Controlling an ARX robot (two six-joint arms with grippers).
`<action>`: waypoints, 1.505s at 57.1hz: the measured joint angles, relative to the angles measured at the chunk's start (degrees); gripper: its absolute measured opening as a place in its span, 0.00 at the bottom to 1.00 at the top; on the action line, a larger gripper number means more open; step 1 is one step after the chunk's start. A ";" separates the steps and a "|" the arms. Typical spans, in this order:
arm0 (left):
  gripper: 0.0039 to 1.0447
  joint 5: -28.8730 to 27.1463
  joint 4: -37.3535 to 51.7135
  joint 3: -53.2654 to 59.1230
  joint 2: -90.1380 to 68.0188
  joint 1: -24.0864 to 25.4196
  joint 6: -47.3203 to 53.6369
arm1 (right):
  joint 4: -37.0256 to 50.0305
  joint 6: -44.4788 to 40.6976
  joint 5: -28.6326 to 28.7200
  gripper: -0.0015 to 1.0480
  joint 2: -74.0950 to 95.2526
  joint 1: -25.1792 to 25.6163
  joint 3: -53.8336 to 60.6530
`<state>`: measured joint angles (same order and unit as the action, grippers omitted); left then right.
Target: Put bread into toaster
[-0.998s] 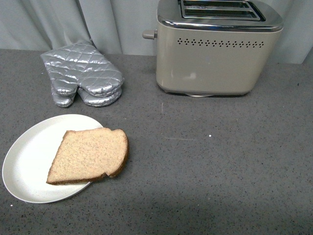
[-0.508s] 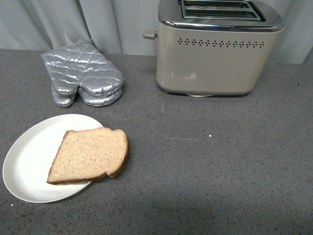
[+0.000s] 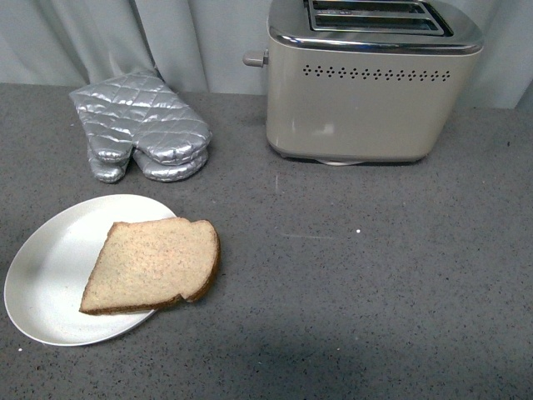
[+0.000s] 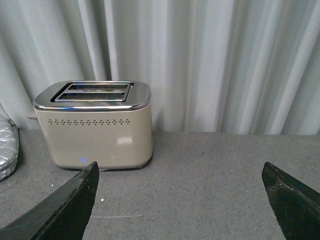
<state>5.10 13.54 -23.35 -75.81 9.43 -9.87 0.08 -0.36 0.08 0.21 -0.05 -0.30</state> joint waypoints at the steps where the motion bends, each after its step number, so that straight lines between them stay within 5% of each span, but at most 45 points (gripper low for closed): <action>1: 0.94 0.28 0.00 -0.83 -2.19 0.26 0.39 | 0.00 0.00 0.00 0.91 0.00 0.00 0.00; 44: 0.94 -0.31 -7.04 -18.82 -35.76 1.46 11.82 | 0.02 0.00 0.00 0.91 0.00 0.00 0.00; 70: 0.33 -0.13 -11.34 -22.67 -40.02 0.02 12.09 | 0.00 0.00 0.00 0.91 0.00 0.00 0.00; 78: 0.04 2.12 -13.33 -22.69 -39.08 -0.07 10.40 | 0.00 0.00 0.00 0.91 0.00 0.00 0.00; 86: 0.03 4.44 -14.14 -22.16 -36.48 -0.46 7.91 | 0.02 0.00 0.00 0.91 0.00 0.00 0.00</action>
<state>9.54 -0.60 -45.52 -112.29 8.97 -1.96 0.10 -0.36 0.08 0.21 -0.05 -0.30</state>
